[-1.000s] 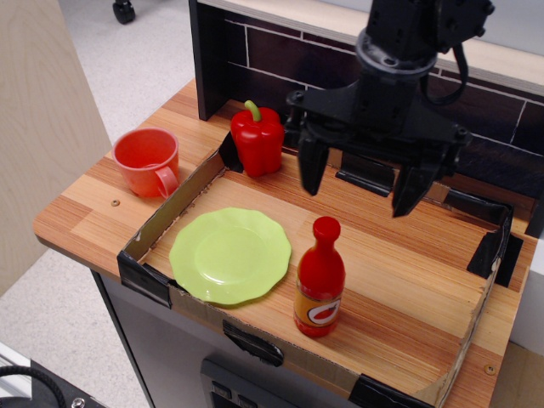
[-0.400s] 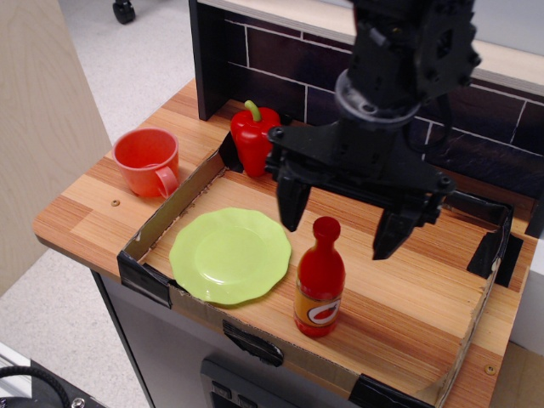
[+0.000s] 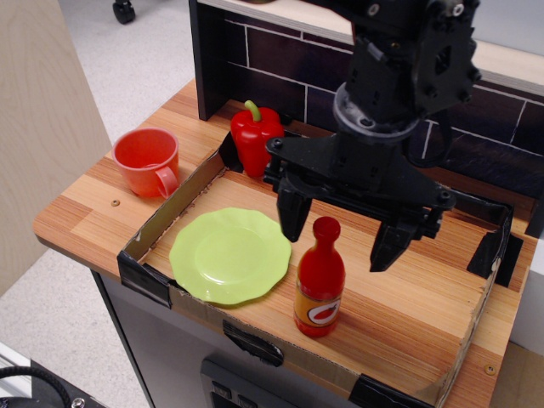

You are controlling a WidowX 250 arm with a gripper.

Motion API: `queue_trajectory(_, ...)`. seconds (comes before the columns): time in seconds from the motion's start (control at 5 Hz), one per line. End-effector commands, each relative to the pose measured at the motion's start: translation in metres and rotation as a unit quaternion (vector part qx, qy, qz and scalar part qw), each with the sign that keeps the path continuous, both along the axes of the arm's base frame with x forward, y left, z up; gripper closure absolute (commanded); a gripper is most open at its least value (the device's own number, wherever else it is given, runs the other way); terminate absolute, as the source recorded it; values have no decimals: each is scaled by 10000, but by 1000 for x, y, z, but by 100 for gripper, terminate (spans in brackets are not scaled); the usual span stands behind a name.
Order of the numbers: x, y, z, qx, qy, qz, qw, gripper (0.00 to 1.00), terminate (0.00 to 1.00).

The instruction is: Topple hot sauce bottle

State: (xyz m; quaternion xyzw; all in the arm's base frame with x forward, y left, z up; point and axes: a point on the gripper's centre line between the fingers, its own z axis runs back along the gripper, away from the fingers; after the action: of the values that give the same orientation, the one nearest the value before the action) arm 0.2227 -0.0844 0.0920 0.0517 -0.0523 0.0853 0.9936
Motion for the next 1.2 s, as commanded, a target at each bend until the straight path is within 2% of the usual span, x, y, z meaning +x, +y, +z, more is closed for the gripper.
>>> queue_trajectory(0.0,11,1,1,-85,-67,228,9997,100,0)
queue_trajectory(0.2,11,0,-1,-68,-7,307,9995,100,0)
queue_trajectory(0.4,16,-3,4,-133,240,495,9984,100,0)
queue_trajectory(0.6,25,-5,14,-576,1082,863,9887,100,0)
queue_trajectory(0.8,32,-7,16,-1255,1572,1546,9673,100,0)
queue_trajectory(1.0,41,-5,4,-1397,1873,1709,9572,100,0)
